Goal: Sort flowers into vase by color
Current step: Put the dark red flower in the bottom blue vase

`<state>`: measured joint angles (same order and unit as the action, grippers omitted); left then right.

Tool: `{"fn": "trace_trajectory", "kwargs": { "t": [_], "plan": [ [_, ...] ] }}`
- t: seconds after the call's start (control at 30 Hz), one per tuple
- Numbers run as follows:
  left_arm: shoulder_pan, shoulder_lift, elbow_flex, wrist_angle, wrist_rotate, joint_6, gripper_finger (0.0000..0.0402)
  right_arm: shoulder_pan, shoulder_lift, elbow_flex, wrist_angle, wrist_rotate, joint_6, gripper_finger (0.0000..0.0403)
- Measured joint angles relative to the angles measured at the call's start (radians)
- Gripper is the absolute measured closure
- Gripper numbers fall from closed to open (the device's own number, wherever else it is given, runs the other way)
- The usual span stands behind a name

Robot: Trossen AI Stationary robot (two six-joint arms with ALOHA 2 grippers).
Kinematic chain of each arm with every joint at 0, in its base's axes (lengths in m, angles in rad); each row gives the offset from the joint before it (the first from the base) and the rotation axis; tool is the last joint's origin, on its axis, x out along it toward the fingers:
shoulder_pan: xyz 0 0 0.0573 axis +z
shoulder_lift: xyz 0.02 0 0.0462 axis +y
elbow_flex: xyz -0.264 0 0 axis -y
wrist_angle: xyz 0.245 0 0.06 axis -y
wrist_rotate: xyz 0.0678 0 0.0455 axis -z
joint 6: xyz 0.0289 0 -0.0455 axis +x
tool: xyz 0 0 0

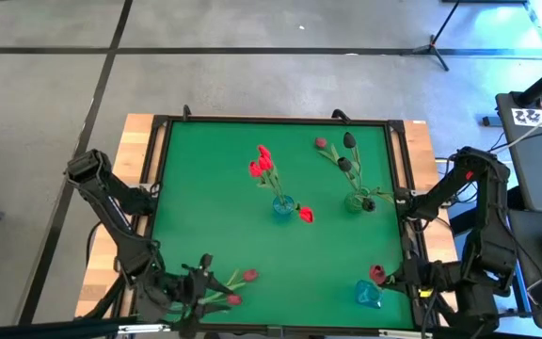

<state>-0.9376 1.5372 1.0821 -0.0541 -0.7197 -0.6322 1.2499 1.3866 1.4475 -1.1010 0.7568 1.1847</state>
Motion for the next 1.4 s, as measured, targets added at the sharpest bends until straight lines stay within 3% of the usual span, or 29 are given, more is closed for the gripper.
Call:
{"fn": "trace_trajectory", "kwargs": {
  "t": [0.17, 0.33, 0.53, 0.67, 0.8, 1.2, 1.4],
  "plan": [
    [-0.007, 0.0, 0.0, -0.178, 0.012, -0.22, 0.0245, 0.0, -0.011, 0.0, 0.001, -0.001, -0.002, 0.0379],
    [-0.006, 0.0, 0.0, -0.271, 0.062, -0.38, 0.0245, 0.0, -0.019, 0.0, 0.001, -0.01, 0.022, 0.032],
    [-0.02, 0.0, 0.0, -0.281, 0.102, -0.409, 0.0245, 0.0, -0.039, 0.0, 0.001, -0.126, 0.043, 0.0238],
    [-0.026, 0.0, 0.0, -0.302, 0.1, -0.414, 0.0245, 0.0, -0.071, 0.015, -0.001, -0.137, 0.05, 0.0206],
    [-0.022, 0.0, 0.0, -0.311, 0.052, -0.413, 0.0245, 0.0, -0.104, 0.041, 0.0, -0.093, 0.027, 0.0195],
    [-0.033, 0.0, 0.0, -0.321, 0.048, -0.423, 0.0245, 0.0, -0.154, 0.049, 0.0, -0.025, -0.068, 0.0193],
    [-0.033, 0.007, 0.0, -0.444, 0.056, -0.624, 0.0245, 0.0, -0.155, 0.049, -0.001, 0.0, -0.093, 0.0193]
  ]
}}
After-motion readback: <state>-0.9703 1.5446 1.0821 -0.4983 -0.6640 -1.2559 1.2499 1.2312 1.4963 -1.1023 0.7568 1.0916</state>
